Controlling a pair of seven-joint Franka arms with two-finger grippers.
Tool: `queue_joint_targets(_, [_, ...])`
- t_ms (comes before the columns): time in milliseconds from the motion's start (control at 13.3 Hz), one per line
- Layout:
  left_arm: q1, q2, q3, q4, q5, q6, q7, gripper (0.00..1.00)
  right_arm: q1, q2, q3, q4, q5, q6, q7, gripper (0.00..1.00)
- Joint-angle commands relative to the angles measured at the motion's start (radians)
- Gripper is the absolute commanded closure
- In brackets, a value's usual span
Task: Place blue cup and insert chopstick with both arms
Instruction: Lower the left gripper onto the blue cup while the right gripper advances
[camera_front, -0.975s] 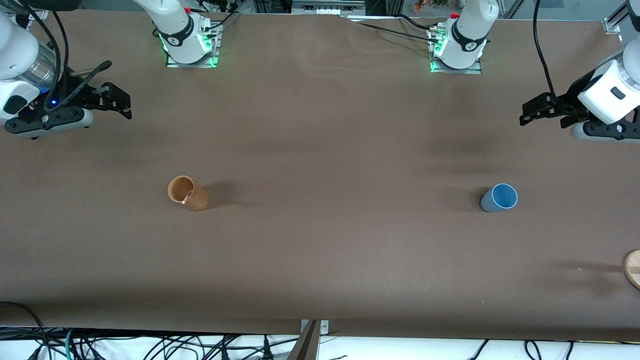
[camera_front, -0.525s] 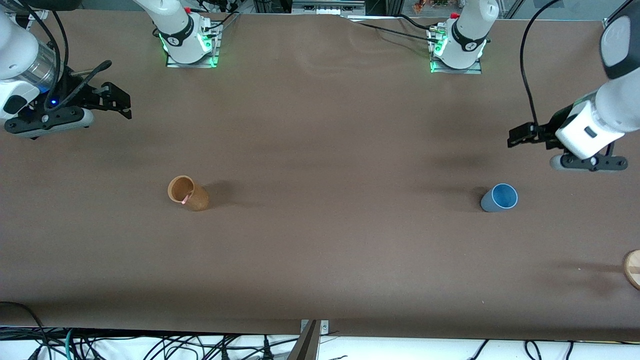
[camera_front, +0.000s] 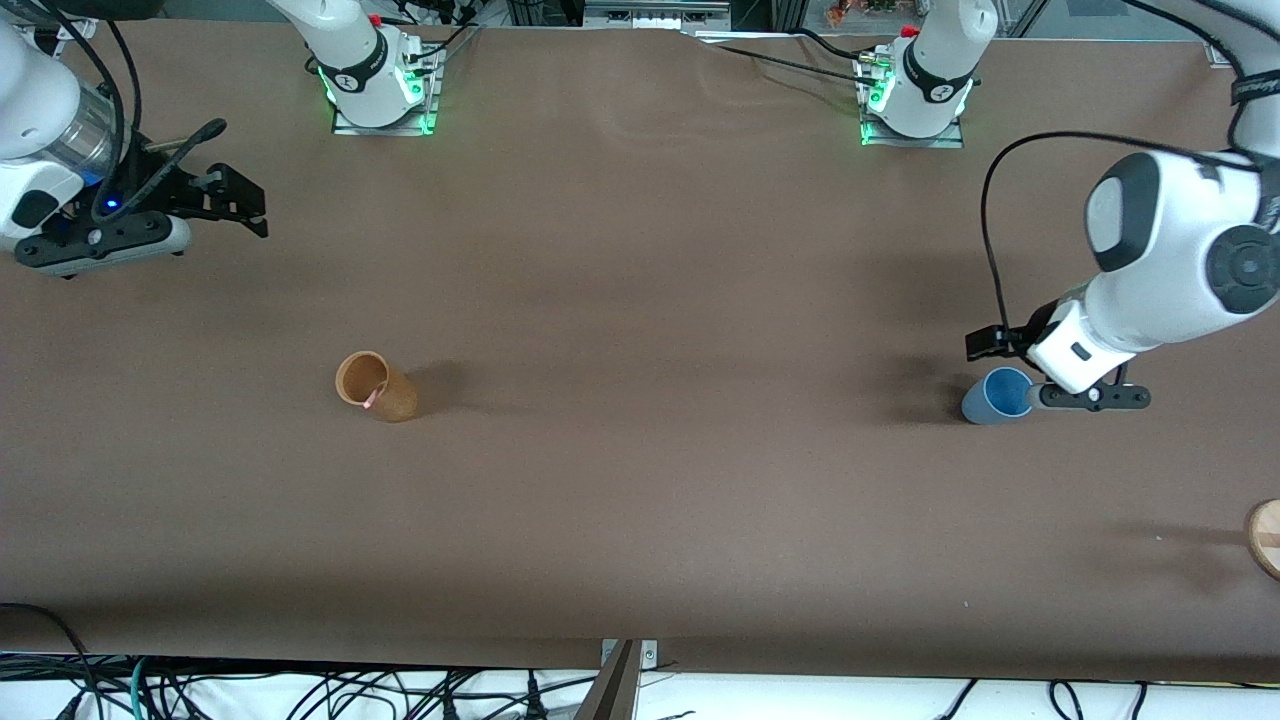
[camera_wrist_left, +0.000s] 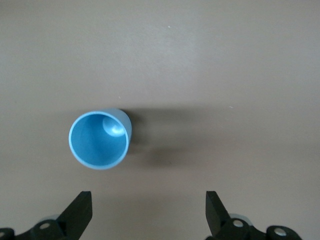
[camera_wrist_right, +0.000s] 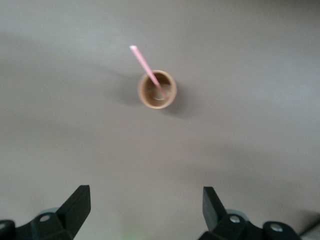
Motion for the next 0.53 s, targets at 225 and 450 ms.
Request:
queue_joint_targets(225, [-0.014, 0.029, 0.011, -0.121, 0.046, 0.222, -0.001, 0.00, -0.006, 0.068, -0.010, 0.034, 0.071, 0.009, -0.007, 0.00])
queue_joint_targets(450, [-0.012, 0.058, 0.014, -0.123, 0.046, 0.263, -0.001, 0.00, 0.004, 0.102, -0.008, 0.041, 0.059, 0.005, -0.010, 0.00])
